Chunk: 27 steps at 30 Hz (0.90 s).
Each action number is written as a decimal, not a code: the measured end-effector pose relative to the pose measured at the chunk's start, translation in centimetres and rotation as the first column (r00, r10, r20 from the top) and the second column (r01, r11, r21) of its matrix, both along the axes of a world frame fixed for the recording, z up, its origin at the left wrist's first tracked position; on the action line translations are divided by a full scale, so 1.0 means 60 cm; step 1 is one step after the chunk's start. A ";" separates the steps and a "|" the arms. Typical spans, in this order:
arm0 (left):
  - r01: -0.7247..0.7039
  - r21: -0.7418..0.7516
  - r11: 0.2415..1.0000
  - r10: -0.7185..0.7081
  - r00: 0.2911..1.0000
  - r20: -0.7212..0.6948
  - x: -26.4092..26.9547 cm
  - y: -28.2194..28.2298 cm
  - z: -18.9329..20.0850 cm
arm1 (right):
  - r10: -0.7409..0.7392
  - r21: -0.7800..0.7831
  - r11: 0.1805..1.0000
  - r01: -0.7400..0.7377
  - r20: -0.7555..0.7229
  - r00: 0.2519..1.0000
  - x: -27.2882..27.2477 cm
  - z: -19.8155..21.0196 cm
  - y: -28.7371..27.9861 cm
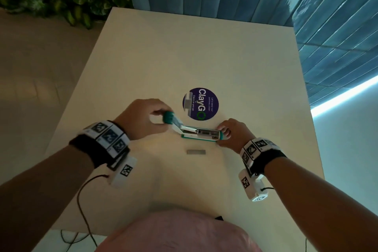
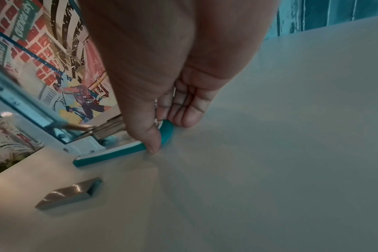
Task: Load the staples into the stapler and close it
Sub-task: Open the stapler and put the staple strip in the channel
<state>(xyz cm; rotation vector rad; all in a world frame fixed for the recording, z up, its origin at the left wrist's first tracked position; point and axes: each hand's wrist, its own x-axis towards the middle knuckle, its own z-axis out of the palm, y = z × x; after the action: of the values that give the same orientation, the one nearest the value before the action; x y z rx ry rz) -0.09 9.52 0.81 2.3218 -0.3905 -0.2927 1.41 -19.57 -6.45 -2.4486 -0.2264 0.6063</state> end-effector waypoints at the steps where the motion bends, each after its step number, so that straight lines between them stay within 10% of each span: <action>1: -0.034 0.027 0.999 0.034 0.999 -0.001 -0.004 0.024 -0.009 | 0.002 -0.005 1.000 -0.002 -0.001 1.000 0.000 -0.001 0.000; 12: -0.080 0.194 0.978 0.099 0.991 -0.092 -0.027 0.075 -0.119 | -0.016 -0.079 0.997 0.016 0.008 1.000 -0.009 0.006 0.009; 20: -0.088 0.192 0.977 0.107 0.990 -0.091 -0.030 0.075 -0.122 | 0.427 -0.187 0.897 -0.401 0.128 0.895 -0.092 0.038 0.098; 27: -0.106 0.207 0.973 0.125 0.989 -0.079 -0.029 0.074 -0.127 | 0.437 -0.200 0.892 -0.406 0.148 0.887 -0.105 -0.001 0.103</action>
<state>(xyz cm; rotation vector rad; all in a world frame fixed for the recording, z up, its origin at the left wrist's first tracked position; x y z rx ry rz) -1.82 13.96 -6.79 2.5078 -0.1860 -0.3962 -4.87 -13.37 -6.53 -2.6349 -0.8388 0.5893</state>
